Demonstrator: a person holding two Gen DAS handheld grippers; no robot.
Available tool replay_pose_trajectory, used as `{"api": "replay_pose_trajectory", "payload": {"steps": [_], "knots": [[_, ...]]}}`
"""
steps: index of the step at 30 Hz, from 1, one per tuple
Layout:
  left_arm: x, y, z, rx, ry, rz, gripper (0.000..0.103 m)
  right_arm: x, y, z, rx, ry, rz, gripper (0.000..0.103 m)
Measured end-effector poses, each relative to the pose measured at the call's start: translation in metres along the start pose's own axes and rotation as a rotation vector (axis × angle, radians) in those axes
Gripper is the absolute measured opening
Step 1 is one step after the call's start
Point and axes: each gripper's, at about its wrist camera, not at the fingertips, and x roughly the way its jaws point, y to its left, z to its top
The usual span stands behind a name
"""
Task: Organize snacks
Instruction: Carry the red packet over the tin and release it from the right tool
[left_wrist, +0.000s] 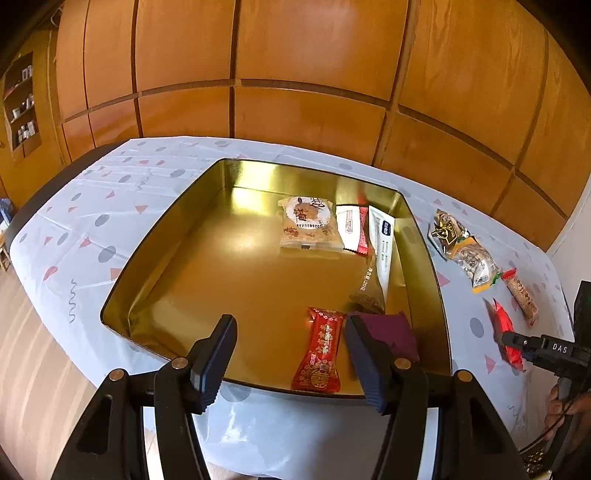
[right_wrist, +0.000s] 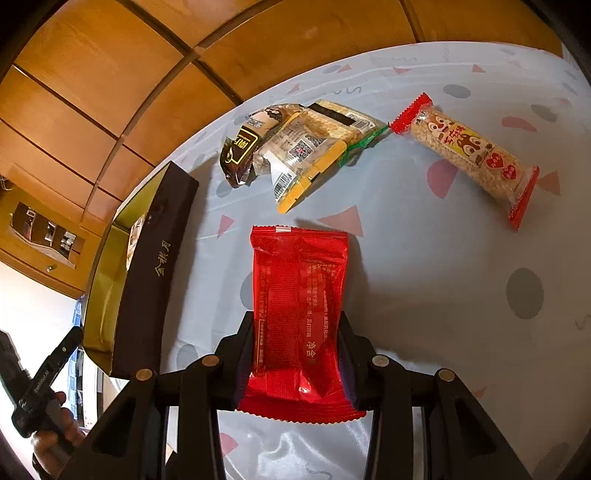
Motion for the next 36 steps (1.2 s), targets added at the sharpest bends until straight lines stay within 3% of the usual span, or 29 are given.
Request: {"api": "replay_pose_trajectory", "payload": {"steps": [6, 11, 17, 22, 29, 31, 34, 36], "knots": [[0.001, 0.001, -0.001, -0.002, -0.009, 0.002, 0.062, -0.014, 0.028, 0.008, -0.055, -0.04, 0.018, 0.04], [0.0, 0.004, 0.0, -0.008, -0.015, 0.008, 0.062, -0.02, 0.088, 0.021, -0.195, -0.067, 0.07, 0.04], [-0.002, 0.009, 0.001, -0.026, -0.026, 0.011, 0.062, -0.001, 0.169, 0.03, -0.371, -0.062, 0.096, 0.04], [0.002, 0.013, 0.001, -0.033, -0.023, 0.022, 0.062, 0.026, 0.211, 0.031, -0.445, -0.053, 0.1, 0.04], [0.004, 0.012, 0.0, -0.025, -0.021, 0.029, 0.062, 0.075, 0.225, 0.024, -0.517, -0.017, -0.008, 0.044], [0.005, 0.012, -0.001, -0.024, -0.017, 0.028, 0.062, 0.078, 0.221, 0.025, -0.499, -0.029, -0.014, 0.044], [0.007, 0.011, -0.002, -0.022, -0.009, 0.031, 0.062, 0.072, 0.211, 0.025, -0.475, -0.044, 0.001, 0.055], [0.008, 0.011, -0.004, -0.022, -0.006, 0.033, 0.062, 0.068, 0.206, 0.024, -0.463, -0.053, 0.009, 0.056]]}}
